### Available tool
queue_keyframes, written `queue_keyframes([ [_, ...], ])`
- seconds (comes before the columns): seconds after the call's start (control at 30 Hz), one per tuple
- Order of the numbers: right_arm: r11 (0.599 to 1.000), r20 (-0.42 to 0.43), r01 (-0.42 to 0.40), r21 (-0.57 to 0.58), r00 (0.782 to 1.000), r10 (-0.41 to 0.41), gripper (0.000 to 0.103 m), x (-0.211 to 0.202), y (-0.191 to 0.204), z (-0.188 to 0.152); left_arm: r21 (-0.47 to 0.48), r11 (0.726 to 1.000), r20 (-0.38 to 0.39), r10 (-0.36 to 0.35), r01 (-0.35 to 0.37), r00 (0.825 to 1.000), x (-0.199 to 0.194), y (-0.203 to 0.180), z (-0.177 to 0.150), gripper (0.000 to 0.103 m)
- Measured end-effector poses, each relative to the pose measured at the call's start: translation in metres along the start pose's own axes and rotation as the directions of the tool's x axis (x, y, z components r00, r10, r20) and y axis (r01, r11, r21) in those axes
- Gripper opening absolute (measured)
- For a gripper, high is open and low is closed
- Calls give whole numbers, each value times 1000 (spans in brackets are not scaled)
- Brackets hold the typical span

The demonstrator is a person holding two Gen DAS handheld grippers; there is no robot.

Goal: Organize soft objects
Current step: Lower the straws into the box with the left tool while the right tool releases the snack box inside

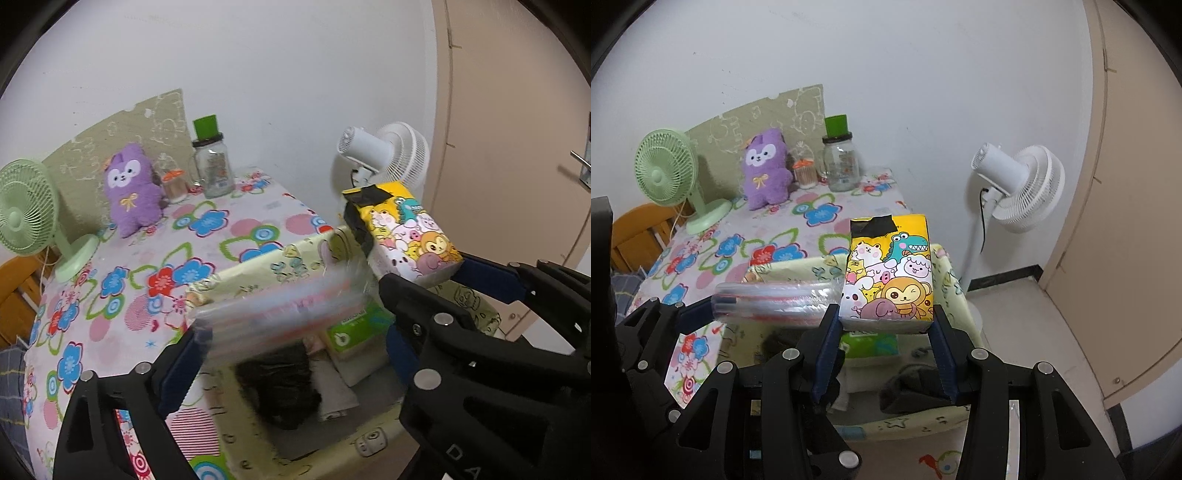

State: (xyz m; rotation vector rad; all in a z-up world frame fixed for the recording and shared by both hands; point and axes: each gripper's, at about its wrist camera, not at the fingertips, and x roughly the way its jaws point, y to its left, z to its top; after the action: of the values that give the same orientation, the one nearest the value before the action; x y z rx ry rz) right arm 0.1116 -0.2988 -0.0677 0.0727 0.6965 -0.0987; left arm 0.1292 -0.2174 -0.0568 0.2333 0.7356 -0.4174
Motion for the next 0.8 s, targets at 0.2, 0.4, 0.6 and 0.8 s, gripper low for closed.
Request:
queue_keyframes([
  [0.2, 1000, -28, -6, -2, 1000, 6, 56, 7, -7, -5, 29, 1000, -23, -4, 4, 1000, 6, -9, -4, 103],
  [0.4, 1000, -23, 10, -4, 1000, -10, 76, 5, -10, -10, 43, 999, -29, 1, 0, 1000, 4, -13, -8, 103],
  [0.6, 1000, -11, 15, -16, 1000, -15, 81, -1, -7, -13, 49, 999, -22, 11, -10, 1000, -2, -12, -11, 103],
  [0.8, 999, 17, 19, -28, 1000, -19, 87, -14, 3, -15, 36, 999, 4, 34, -34, 999, -18, -4, -16, 103],
])
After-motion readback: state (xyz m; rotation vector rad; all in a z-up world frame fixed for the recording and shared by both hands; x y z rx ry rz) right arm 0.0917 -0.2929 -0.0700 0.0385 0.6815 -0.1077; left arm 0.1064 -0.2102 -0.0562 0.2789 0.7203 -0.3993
